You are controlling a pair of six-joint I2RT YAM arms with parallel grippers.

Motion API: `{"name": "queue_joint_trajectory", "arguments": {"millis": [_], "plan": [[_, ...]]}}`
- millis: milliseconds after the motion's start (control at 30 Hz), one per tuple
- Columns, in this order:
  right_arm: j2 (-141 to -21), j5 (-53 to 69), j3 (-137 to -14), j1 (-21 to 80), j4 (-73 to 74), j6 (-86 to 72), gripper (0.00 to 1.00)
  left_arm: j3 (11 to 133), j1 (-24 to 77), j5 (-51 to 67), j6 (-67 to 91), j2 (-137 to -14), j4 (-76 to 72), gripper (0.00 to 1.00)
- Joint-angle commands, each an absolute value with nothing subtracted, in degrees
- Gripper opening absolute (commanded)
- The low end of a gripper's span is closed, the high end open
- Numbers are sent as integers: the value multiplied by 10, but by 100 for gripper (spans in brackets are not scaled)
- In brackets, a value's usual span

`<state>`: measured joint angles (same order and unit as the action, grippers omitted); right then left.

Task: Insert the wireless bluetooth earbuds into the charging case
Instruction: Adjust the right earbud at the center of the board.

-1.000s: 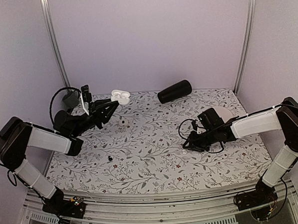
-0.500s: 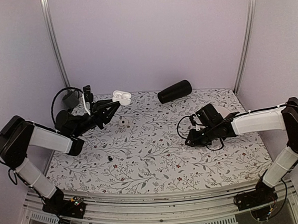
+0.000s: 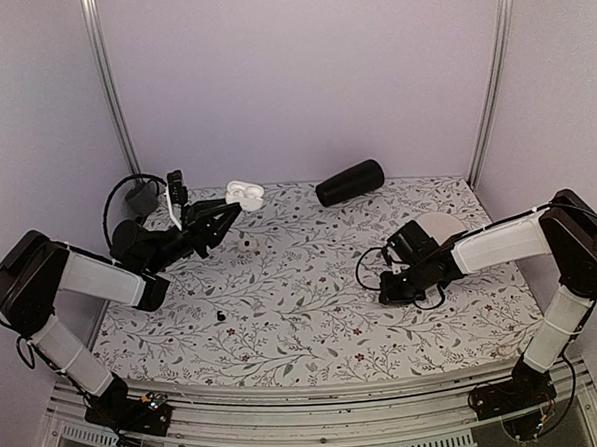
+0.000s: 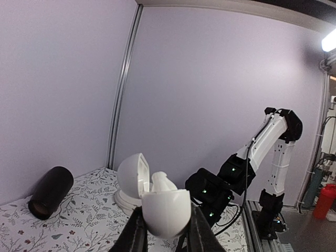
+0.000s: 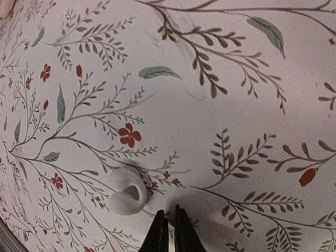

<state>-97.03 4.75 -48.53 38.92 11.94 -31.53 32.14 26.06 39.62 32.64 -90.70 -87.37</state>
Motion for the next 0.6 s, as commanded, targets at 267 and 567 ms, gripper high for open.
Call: {"name": "queue_joint_trajectory", "arguments": {"millis": [267, 567], "plan": [[-1036, 48, -562, 459, 132, -337, 7, 329, 267, 400, 323, -903, -1022, 0], [-1021, 40, -603, 454, 135, -319, 10, 330, 266, 403, 322, -895, -1015, 0]]}}
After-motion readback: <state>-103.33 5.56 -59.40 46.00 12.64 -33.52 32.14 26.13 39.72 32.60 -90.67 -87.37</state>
